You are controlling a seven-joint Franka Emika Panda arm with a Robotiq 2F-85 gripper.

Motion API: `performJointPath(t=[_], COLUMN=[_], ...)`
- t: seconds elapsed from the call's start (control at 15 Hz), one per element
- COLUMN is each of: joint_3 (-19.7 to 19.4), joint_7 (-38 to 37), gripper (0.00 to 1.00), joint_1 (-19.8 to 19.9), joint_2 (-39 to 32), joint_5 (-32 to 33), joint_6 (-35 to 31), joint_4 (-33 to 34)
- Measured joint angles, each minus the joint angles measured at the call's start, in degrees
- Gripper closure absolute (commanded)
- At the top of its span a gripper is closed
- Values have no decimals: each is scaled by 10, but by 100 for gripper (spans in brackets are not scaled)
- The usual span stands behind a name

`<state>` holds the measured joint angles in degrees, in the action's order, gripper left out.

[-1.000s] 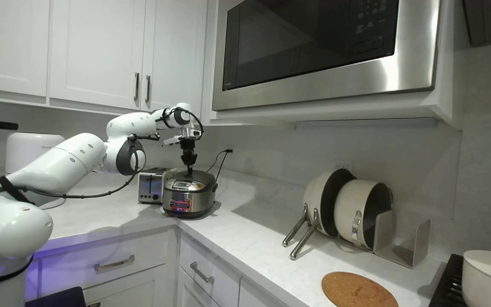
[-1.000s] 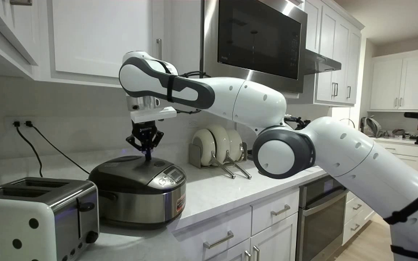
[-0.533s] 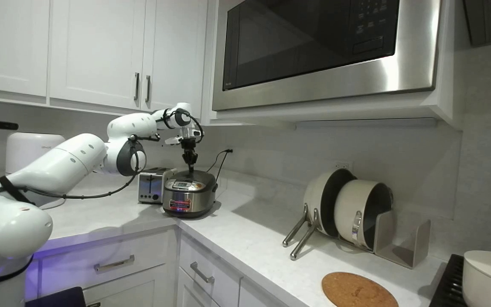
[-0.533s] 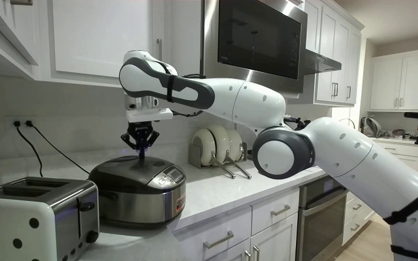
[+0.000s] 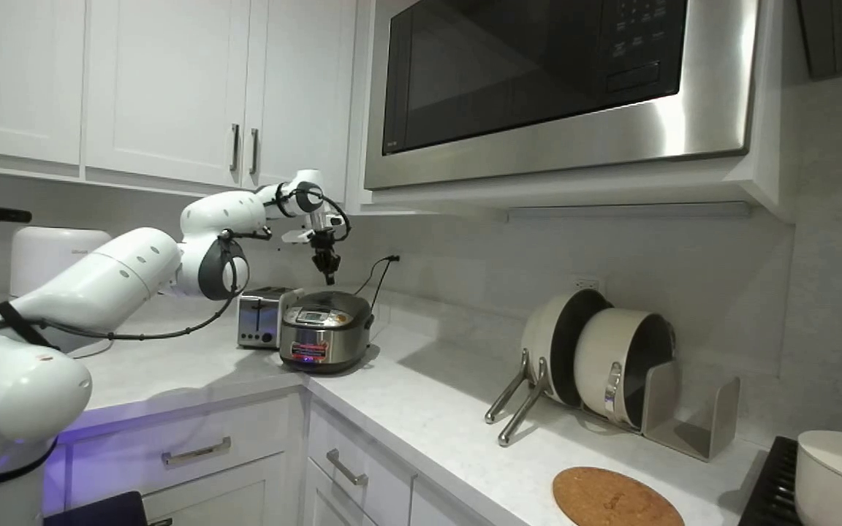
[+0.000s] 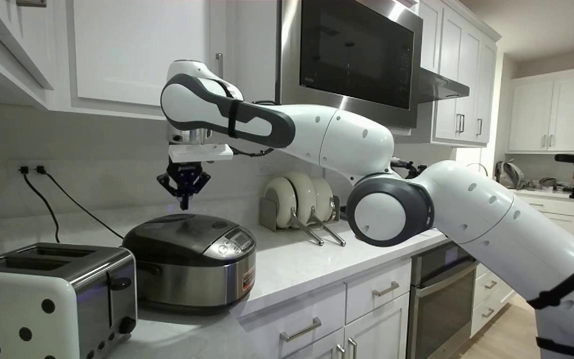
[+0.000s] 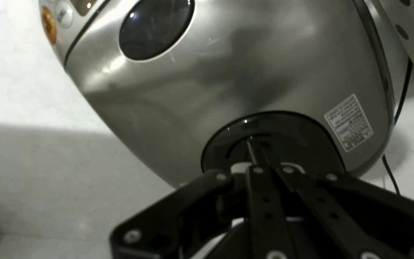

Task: Close the cooker

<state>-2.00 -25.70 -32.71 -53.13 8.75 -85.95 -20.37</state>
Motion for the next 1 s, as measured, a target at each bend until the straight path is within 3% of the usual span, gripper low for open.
performJointPath(t=[0.47,1.0], joint_3=[-10,-7], joint_7=[109,132], gripper=[100,100], joint_1=[-41,-60], joint_2=[97,137], joint_5=[50,51], joint_6=[-2,30], joint_4=[5,4])
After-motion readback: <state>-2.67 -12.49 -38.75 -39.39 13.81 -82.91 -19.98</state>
